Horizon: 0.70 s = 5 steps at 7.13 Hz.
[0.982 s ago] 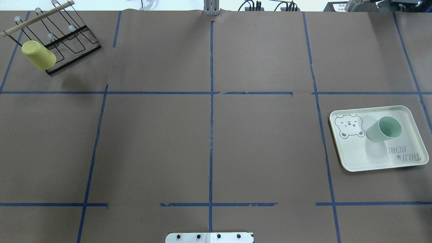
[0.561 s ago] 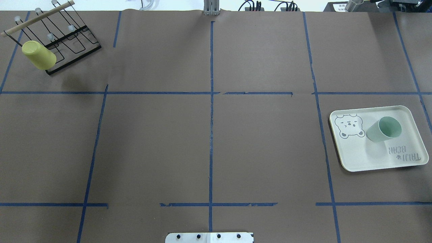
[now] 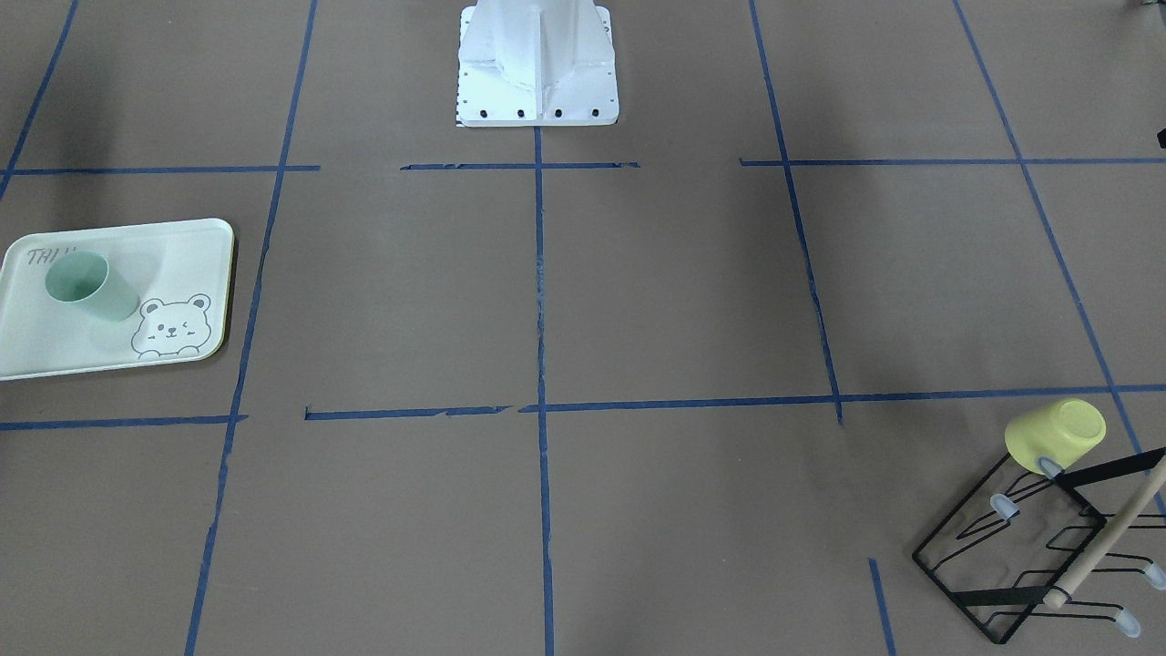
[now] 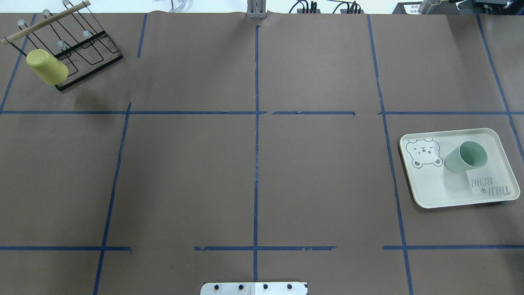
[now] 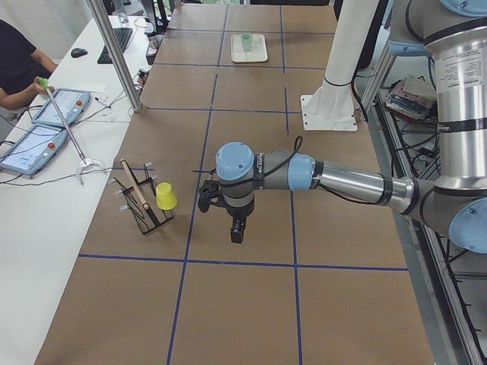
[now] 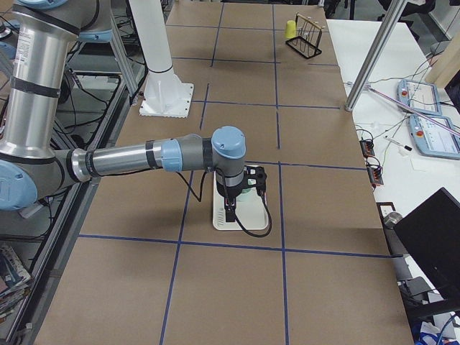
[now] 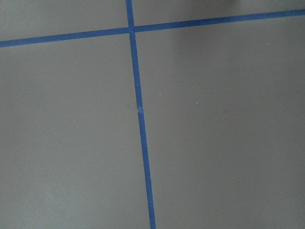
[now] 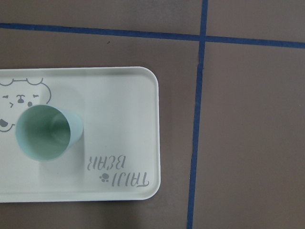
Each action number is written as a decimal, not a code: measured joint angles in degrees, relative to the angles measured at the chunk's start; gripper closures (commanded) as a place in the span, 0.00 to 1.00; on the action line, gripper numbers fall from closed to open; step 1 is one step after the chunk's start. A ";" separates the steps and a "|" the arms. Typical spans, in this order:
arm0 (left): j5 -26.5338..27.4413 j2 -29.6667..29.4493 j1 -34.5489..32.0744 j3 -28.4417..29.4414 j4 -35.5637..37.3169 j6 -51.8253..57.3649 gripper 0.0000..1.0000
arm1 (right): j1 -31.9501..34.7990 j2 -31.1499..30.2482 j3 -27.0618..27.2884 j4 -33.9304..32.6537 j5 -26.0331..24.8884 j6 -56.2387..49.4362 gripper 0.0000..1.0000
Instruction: Left arm grabs green cup and hands to right arm on tray
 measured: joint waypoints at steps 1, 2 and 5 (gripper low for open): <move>-0.01 0.00 0.01 -0.09 -0.02 0.06 0.00 | -0.33 0.22 0.50 -0.87 0.39 -0.03 0.00; 0.02 0.01 0.01 -0.12 -0.03 0.11 0.00 | -0.50 0.34 0.75 -1.04 0.49 -0.12 0.00; -1.57 -0.99 0.05 3.32 -2.66 0.14 0.00 | -0.78 0.12 2.09 -0.88 0.59 -0.46 0.00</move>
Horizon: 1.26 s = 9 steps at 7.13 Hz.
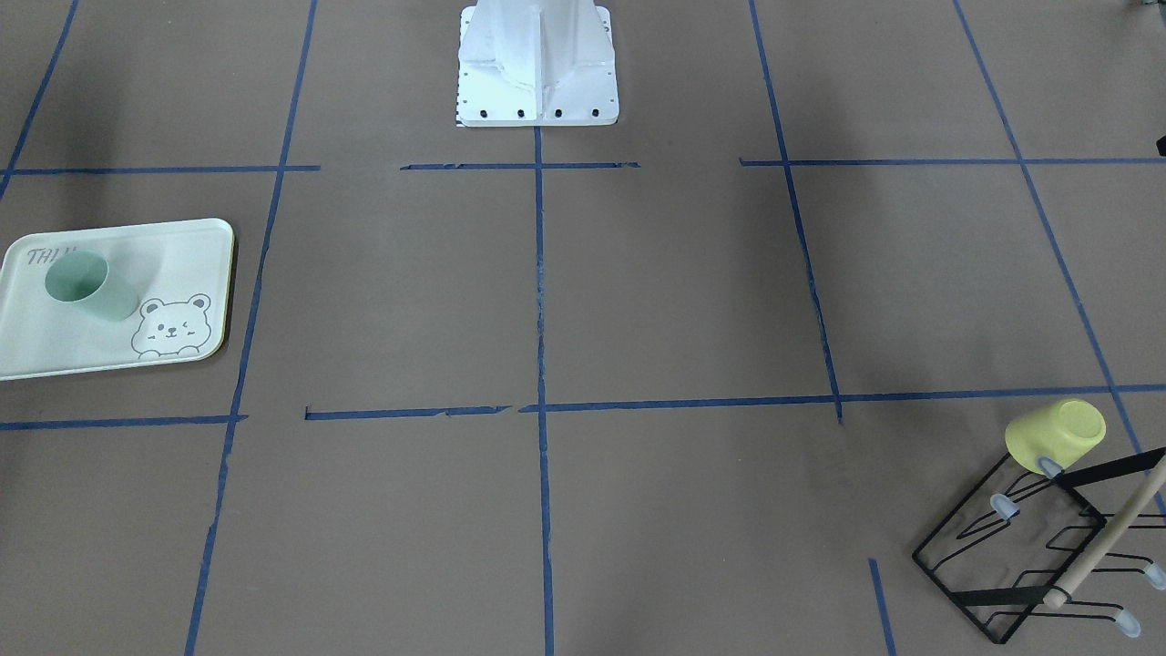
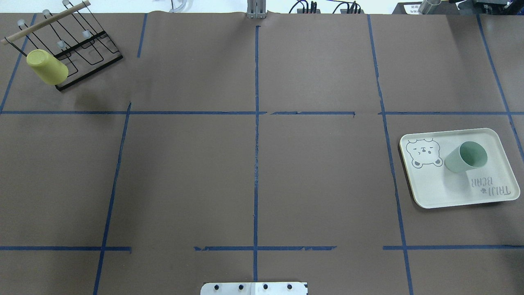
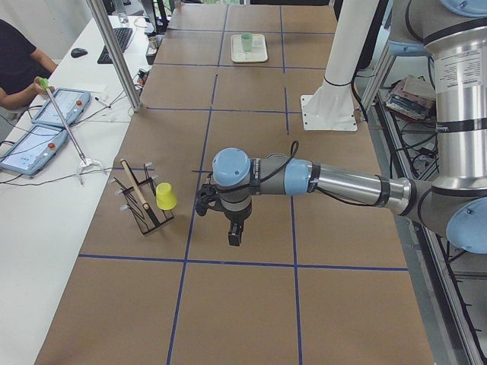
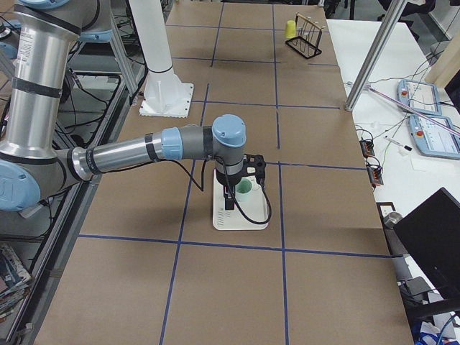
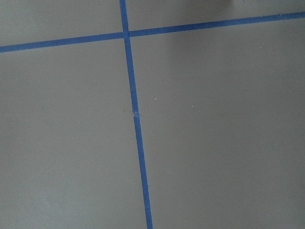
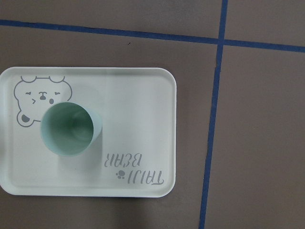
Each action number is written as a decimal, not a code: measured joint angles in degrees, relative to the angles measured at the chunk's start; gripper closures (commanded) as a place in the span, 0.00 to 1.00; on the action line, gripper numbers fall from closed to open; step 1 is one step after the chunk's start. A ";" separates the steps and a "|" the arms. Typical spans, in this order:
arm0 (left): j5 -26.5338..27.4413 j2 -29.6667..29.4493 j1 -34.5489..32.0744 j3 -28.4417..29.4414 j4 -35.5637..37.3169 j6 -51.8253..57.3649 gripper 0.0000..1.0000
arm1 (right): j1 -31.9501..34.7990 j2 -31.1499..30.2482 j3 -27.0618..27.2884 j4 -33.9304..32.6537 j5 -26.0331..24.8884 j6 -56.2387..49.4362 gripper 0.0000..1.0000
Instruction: Left arm grabs green cup and hands to right arm on tray
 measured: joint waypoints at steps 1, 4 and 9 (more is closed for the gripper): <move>-0.23 -0.13 0.00 0.91 -1.89 -0.09 0.00 | -0.21 0.12 -0.36 0.03 -0.07 -0.12 0.00; -0.31 -0.33 0.01 4.00 -4.31 -0.30 0.00 | -0.52 0.16 0.40 1.00 0.36 -0.18 0.00; -0.03 -0.24 -0.07 3.67 -4.16 -0.05 0.00 | -0.98 0.19 -0.25 2.38 0.39 -0.13 0.00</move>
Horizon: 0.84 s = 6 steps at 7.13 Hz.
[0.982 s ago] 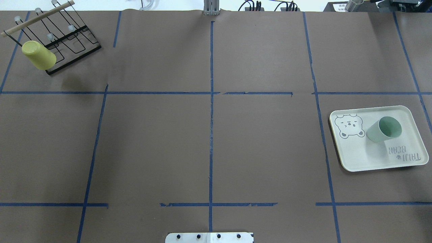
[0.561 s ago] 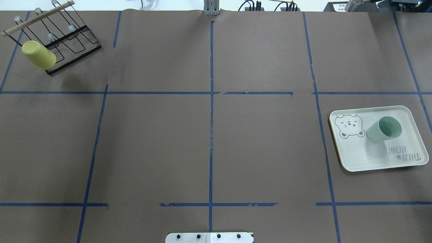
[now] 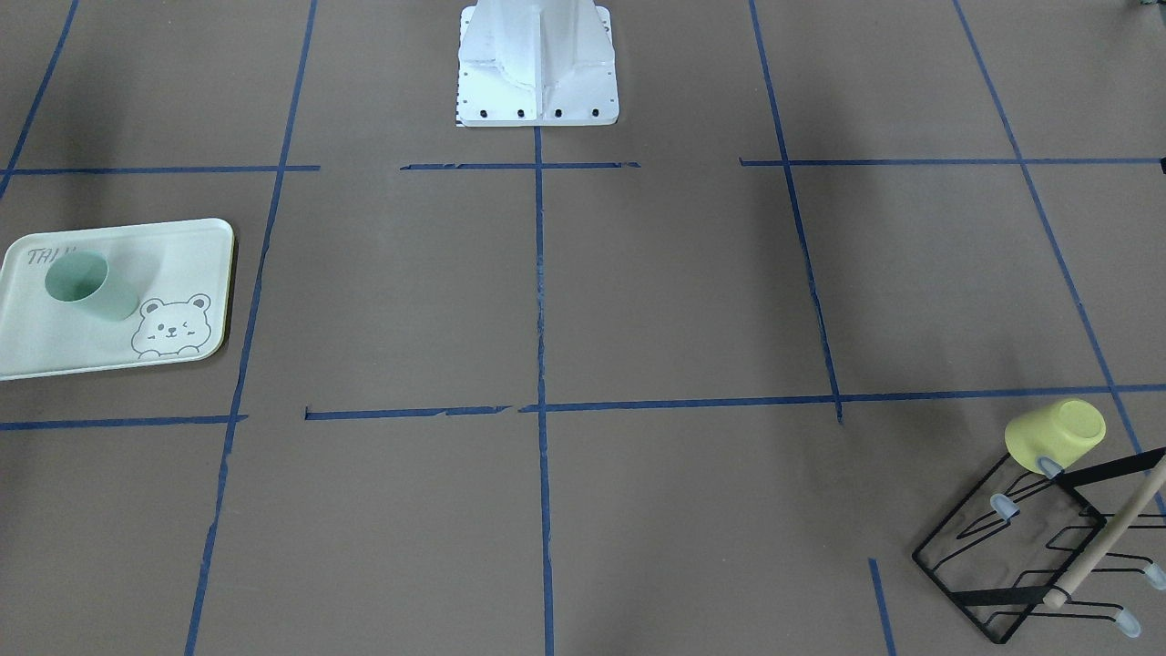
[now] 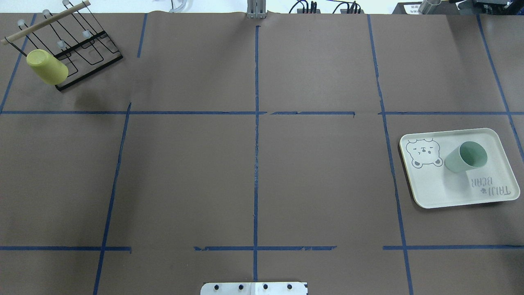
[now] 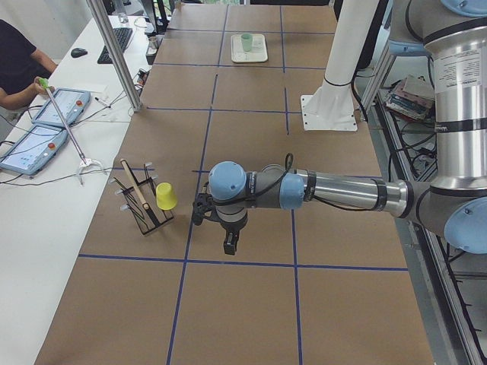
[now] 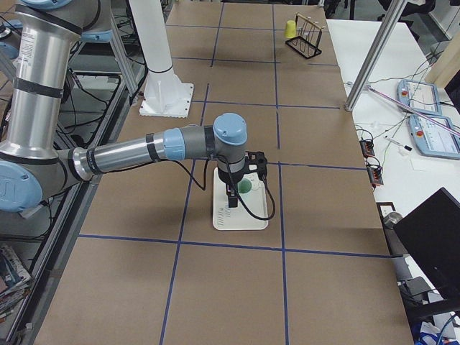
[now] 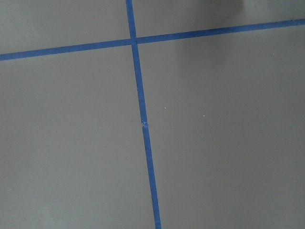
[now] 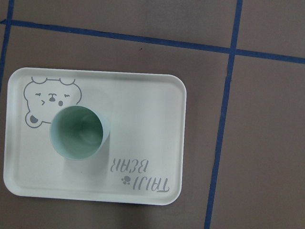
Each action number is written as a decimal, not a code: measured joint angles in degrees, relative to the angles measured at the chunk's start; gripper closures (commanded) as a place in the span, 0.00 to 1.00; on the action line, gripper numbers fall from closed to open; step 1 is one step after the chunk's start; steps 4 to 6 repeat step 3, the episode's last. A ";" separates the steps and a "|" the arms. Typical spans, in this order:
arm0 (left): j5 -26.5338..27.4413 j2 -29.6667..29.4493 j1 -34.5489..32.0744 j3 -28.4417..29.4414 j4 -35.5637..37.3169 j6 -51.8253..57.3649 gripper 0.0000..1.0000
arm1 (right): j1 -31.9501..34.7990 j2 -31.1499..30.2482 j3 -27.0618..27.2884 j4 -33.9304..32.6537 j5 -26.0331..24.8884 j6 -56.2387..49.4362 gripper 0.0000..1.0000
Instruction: Left arm grabs green cup and hands to right arm on tray
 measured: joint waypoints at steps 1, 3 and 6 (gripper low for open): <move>0.04 0.05 0.03 -0.08 0.07 0.08 0.00 | -0.14 0.01 0.05 0.05 -0.04 -0.02 0.00; 0.03 0.55 -0.02 -0.37 0.39 0.13 0.00 | -0.22 -0.07 0.00 0.28 -0.05 -0.07 0.00; 0.03 0.55 -0.02 -0.37 0.39 0.13 0.00 | -0.22 -0.07 0.00 0.28 -0.05 -0.07 0.00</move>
